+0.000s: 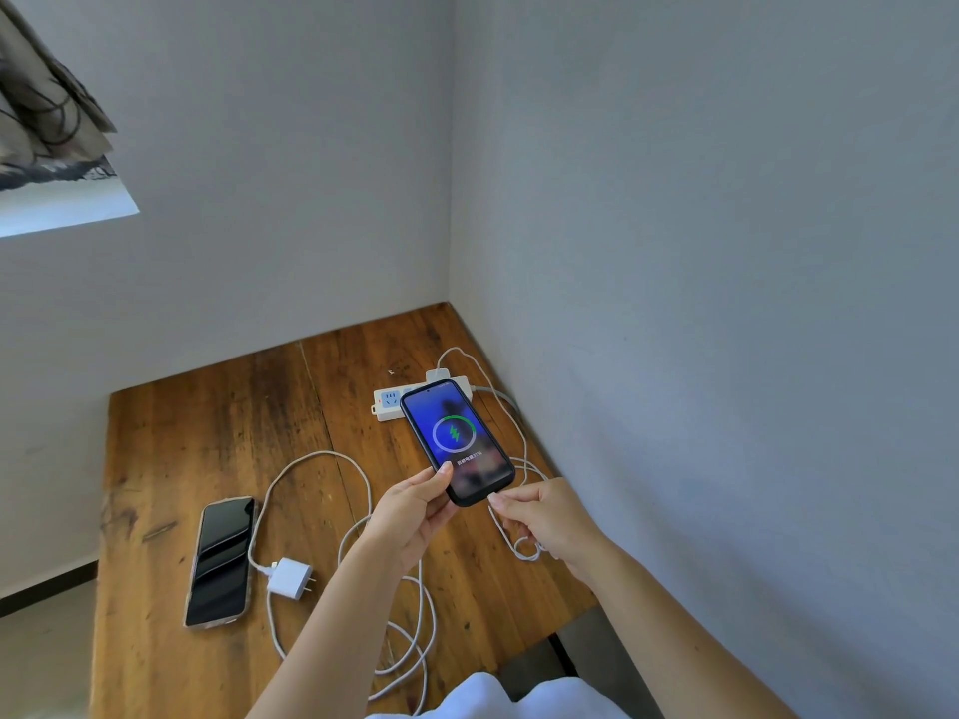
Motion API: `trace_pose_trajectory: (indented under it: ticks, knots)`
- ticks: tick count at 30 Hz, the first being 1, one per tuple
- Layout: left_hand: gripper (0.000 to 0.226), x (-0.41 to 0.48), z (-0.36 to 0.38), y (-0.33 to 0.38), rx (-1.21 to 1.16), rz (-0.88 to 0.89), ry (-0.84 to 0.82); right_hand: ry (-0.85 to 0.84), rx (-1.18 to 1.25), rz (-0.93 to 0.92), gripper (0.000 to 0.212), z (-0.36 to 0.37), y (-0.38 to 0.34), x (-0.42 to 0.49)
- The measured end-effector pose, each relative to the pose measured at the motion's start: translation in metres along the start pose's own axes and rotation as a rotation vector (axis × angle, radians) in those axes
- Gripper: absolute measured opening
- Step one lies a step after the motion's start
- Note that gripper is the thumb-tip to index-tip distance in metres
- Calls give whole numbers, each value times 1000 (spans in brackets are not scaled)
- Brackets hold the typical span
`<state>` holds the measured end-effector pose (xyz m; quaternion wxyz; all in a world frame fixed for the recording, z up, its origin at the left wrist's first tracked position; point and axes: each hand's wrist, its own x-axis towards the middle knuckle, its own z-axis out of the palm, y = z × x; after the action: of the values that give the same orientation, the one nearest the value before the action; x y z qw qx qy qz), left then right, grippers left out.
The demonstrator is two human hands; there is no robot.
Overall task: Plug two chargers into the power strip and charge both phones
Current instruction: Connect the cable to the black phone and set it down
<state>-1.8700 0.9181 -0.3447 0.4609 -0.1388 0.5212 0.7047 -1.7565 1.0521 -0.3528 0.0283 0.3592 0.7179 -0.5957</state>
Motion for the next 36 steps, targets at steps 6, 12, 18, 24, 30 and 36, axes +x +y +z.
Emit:
trace_pose_trajectory:
  ticks: [6,12,18,24,30,36]
  knots:
    - [30,-1,4,0,11,13,-6,7,13,0,17,-2,1,-1]
    - [23,0,3,-1,14,5,-4,9,14,4,17,-3,1,-2]
    - [24,0,4,-2,18,8,-5,12,18,8,19,-4,1,-3]
    - [23,1,7,-2,24,5,5,16,13,20,19,-5,0,-4]
    - [29,3,7,-4,27,2,5,16,9,32,20,-6,-2,-7]
    - [24,9,4,-7,42,-10,2,-7,30,31,18,-10,-1,-7]
